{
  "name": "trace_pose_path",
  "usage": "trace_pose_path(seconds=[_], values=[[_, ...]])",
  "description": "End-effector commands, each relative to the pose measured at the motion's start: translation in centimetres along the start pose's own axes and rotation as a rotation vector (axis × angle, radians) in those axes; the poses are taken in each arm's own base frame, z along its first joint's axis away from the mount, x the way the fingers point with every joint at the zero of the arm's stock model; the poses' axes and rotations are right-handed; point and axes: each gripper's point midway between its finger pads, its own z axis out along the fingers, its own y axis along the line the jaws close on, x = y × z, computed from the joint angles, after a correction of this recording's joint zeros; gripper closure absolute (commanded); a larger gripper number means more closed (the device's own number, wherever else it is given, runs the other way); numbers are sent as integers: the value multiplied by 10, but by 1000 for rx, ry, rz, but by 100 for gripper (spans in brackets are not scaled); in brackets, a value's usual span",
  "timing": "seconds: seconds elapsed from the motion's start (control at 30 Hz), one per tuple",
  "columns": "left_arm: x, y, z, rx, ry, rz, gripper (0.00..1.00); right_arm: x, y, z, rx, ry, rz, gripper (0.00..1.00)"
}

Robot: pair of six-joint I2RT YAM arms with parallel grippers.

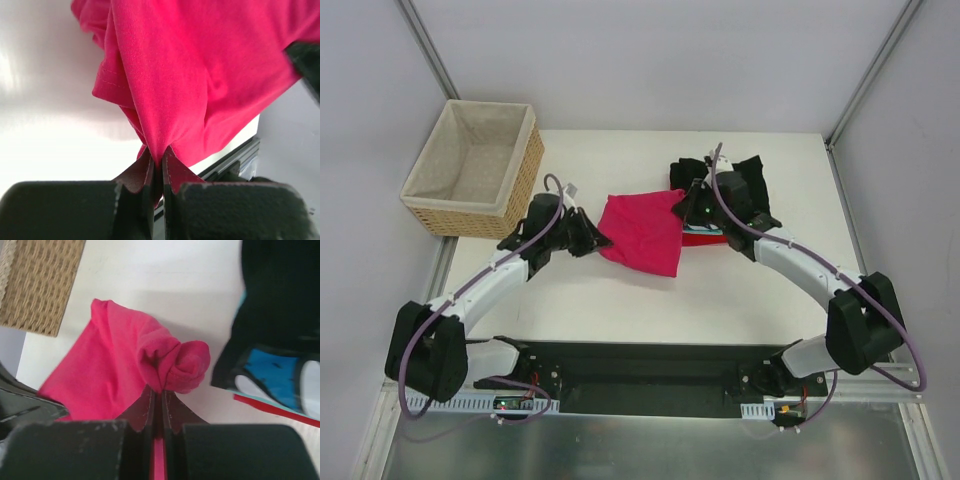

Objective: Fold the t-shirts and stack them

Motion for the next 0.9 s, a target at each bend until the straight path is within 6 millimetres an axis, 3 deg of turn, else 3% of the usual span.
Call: trace_pose_path(seconds=[0.0,0.03,0.17,0.23,0.6,0.8,0.87], values=[[-32,-48,11,80,-22,89,100,-63,-5,-29,13,-142,-12,100],[-41,-62,11,103,-34,101,100,-70,-7,-32,14,-152,-9,100],[-50,-89,20,136,-33,126,100,-108,-15,-46,28,-213,-4,100],[-50,-100,25,151,-21,135,100,-111,-18,-46,31,-199,1,100],[-56,-117,37,164,-26,158,100,-156,-27,-55,54,-284,27,100],[-88,-163,49,237,-63,216,100,-189,-38,-67,59,-346,57,100],[-95,-166,60,238,-60,220,100,-201,-41,-72,63,-366,59,99]])
